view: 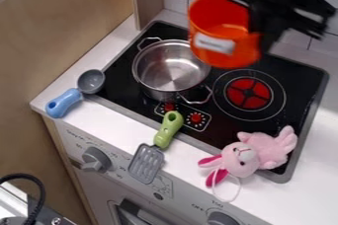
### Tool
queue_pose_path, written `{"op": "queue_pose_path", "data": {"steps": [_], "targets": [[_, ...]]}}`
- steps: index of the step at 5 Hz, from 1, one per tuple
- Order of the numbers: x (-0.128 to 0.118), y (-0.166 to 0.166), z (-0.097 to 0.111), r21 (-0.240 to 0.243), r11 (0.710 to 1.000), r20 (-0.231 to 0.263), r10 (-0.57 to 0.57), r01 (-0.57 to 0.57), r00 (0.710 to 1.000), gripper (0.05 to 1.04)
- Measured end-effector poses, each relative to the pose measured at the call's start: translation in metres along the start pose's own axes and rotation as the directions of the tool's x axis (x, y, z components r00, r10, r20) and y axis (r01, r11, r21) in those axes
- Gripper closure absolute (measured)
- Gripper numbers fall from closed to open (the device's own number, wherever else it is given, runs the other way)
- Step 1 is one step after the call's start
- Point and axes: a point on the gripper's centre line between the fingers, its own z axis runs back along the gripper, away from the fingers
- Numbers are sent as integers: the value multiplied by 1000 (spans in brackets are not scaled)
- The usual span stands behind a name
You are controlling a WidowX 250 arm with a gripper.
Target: Take the pot and put it on the stove
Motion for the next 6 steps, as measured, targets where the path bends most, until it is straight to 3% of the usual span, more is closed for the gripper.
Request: {"op": "queue_pose_path", "data": {"steps": [3,4,6], "targets": [[-10,57,-20,-36,996,31,-79,80,996,1028],[-17,66,-28,-58,995,34,-82,84,996,1028],[-18,68,-37,-77,996,84,-39,46,996,1027]]}}
